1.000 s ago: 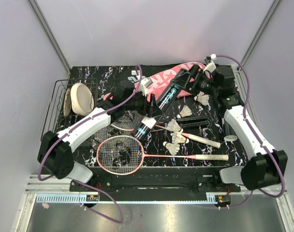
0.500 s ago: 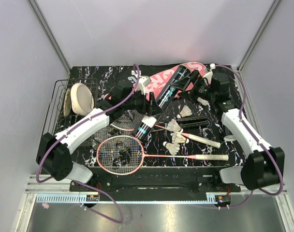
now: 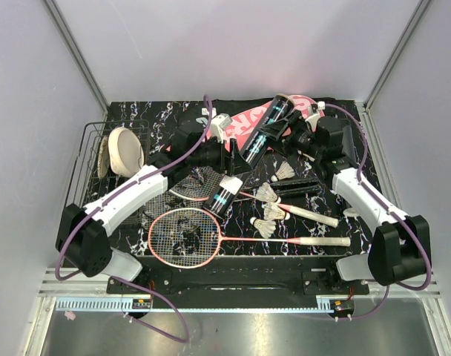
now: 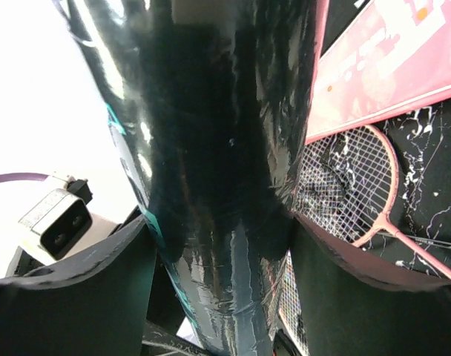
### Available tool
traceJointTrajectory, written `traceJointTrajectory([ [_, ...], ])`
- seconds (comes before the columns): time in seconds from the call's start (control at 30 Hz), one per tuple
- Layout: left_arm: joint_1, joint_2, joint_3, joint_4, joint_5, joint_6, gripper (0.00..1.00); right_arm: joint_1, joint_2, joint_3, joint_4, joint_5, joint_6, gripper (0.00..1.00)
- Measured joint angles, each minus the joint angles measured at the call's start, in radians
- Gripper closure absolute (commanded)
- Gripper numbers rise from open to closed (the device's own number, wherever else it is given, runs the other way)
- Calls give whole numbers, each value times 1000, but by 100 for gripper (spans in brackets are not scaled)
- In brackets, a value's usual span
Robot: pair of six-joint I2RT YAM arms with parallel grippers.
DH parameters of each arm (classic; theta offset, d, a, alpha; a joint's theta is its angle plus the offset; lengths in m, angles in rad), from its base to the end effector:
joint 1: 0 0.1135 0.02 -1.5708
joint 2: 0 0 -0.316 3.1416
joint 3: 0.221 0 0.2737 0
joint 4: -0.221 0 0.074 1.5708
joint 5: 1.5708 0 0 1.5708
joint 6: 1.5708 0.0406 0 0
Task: Pack up the badminton gear
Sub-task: Pick up the shuttle tube at the center of the board.
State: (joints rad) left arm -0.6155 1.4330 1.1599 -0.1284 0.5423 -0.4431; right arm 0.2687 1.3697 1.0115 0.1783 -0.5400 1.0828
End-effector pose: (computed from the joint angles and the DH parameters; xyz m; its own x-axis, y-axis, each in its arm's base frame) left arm 0.2737 -0.2192 0.3697 -0.6666 0.0216 -0.7451 0.6604 0.4807 -0.5769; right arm 0.3175 0.1091 0.3662 -0.7128 0.5895 -0.3800 -0.1830 0.3667 0.9122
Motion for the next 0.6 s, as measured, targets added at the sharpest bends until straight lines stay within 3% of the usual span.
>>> traceJointTrajectory([
  [0.07, -2, 12, 13, -13, -4, -3, 24, 4, -9, -32, 29, 31, 23, 42],
  [0.33, -18, 108, 97, -12, -30, -11, 15, 43, -58, -110, 69, 82, 100, 43],
  [0.47, -24, 131, 130, -13, -23, -18, 37, 54, -61, -114, 87, 100, 101, 41],
  [0.5, -25, 134, 136, -20, -26, -17, 42, 55, -64, -115, 87, 106, 98, 37],
  [0.53, -25, 134, 136, -21, -25, -18, 46, 54, -69, -116, 83, 110, 93, 24],
  [0.6, -28, 130, 136, -26, -21, -11, 49, 55, -84, -114, 60, 112, 77, 15],
])
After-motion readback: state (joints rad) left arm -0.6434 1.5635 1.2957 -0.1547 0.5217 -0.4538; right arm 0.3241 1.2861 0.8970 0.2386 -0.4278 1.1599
